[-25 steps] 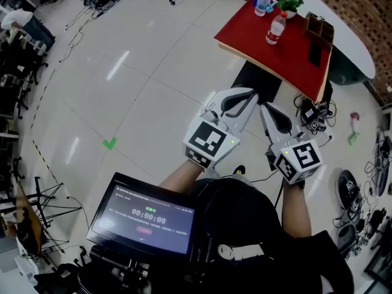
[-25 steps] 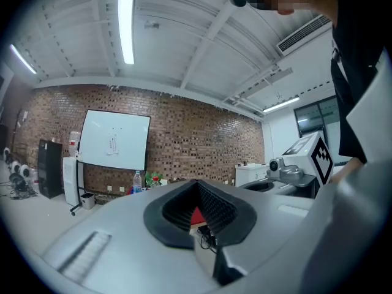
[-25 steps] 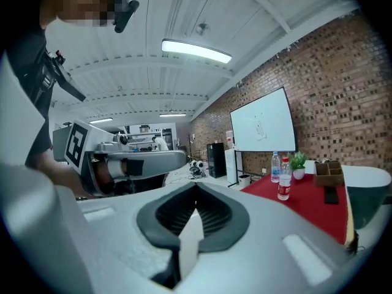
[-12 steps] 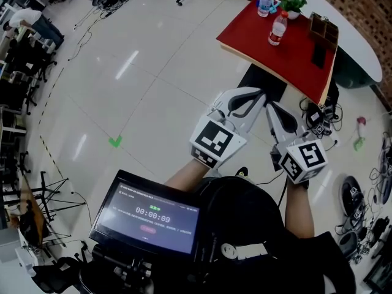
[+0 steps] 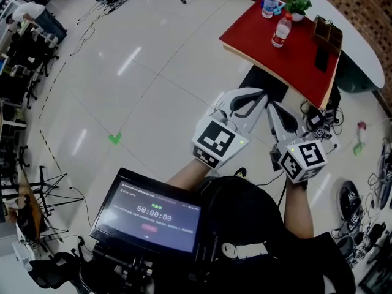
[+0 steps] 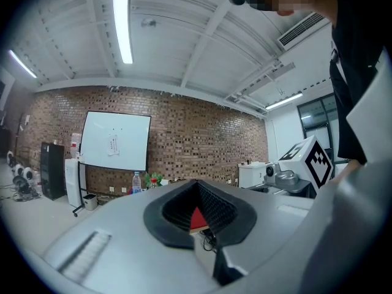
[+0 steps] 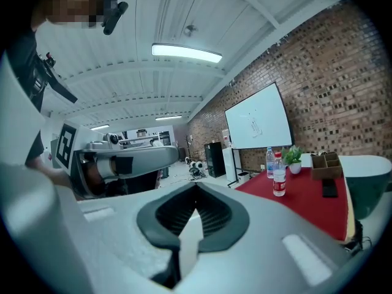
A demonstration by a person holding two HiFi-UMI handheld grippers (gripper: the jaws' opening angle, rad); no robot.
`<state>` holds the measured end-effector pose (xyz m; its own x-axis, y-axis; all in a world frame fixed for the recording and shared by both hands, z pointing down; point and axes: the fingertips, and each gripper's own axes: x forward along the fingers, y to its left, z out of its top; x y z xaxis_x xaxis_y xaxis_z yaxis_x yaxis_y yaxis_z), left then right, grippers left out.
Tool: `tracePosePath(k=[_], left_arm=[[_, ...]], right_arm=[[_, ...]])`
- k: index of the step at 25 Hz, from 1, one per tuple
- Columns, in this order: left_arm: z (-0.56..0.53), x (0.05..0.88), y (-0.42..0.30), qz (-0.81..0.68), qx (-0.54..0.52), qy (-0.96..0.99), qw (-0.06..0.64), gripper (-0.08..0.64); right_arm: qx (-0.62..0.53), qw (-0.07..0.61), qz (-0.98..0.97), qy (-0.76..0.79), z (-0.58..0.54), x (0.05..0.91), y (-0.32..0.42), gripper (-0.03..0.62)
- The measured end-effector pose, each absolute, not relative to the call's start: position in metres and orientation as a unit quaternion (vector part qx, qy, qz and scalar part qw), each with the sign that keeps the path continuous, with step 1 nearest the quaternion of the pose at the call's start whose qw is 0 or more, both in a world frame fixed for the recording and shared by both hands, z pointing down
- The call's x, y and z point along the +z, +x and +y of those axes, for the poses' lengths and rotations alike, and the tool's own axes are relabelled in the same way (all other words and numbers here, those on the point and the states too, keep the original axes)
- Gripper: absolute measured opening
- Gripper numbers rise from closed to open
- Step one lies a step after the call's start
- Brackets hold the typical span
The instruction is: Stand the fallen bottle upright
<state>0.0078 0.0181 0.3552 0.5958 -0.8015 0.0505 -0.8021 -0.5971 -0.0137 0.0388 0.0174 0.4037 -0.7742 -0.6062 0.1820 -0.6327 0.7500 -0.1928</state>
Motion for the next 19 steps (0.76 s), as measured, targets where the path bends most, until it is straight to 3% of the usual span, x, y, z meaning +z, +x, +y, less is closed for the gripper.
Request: tracePosePath(k=[19], left_arm=[[0.0087,0.3573,0.0034,-0.444,0.023,0.896,0.008,0.005]], right_arm=[[0.115,0.060,-0.934,0.333,0.0078,0.4024,0.0285,0.003]])
